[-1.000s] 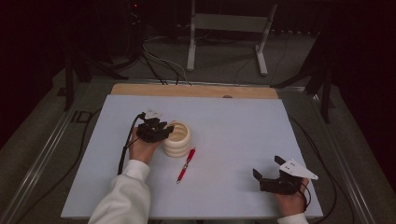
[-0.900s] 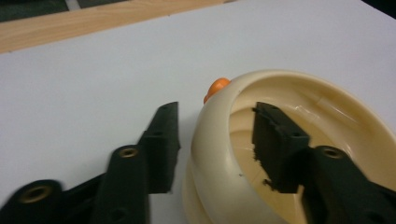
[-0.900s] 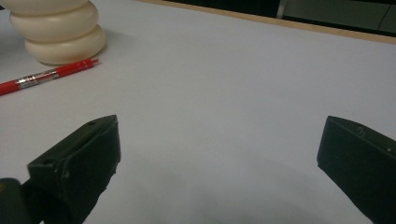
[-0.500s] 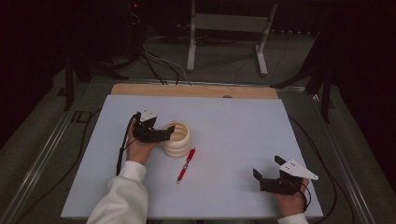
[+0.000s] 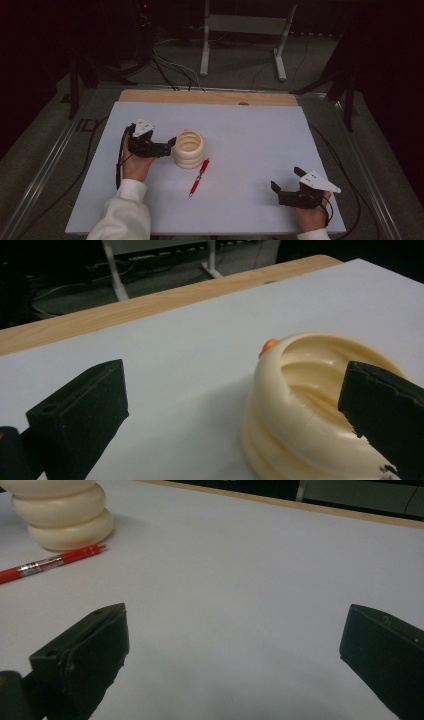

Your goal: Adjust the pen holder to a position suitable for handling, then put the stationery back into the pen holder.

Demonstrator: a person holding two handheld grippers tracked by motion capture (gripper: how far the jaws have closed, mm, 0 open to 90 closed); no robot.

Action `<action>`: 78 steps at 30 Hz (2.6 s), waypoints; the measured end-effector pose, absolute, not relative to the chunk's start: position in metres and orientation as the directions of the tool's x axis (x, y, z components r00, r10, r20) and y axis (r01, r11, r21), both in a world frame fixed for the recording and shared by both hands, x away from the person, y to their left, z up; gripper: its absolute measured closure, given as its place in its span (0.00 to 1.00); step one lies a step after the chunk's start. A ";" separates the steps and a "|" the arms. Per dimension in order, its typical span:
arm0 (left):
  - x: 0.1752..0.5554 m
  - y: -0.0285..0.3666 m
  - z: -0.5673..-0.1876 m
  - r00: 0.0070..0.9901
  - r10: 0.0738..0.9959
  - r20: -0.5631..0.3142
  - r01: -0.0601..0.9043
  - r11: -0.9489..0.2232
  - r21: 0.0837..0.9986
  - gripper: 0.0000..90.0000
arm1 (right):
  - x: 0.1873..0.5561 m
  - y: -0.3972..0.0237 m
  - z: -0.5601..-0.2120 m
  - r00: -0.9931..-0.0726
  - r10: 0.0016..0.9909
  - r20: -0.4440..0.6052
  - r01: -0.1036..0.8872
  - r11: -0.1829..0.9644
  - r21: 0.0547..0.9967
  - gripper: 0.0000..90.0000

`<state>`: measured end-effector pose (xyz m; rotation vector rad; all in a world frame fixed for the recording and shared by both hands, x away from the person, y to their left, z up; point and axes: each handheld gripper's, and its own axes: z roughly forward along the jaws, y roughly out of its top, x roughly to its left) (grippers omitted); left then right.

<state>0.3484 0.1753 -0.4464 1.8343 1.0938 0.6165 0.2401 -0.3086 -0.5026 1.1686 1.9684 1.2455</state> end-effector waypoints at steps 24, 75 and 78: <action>0.290 0.207 -0.470 0.401 0.915 0.034 0.401 -0.209 0.892 0.00 | 0.241 -0.308 -0.504 -0.484 0.875 0.019 0.396 0.200 0.896 0.00; 0.260 0.111 -0.504 0.587 0.810 0.016 0.464 -0.352 0.813 0.09 | 0.240 -0.308 -0.503 -0.490 0.872 0.015 0.390 0.204 0.898 0.00; 0.258 0.103 -0.507 0.599 0.800 0.030 0.466 -0.380 0.799 0.11 | 0.240 -0.308 -0.503 -0.490 0.871 0.016 0.391 0.204 0.897 0.00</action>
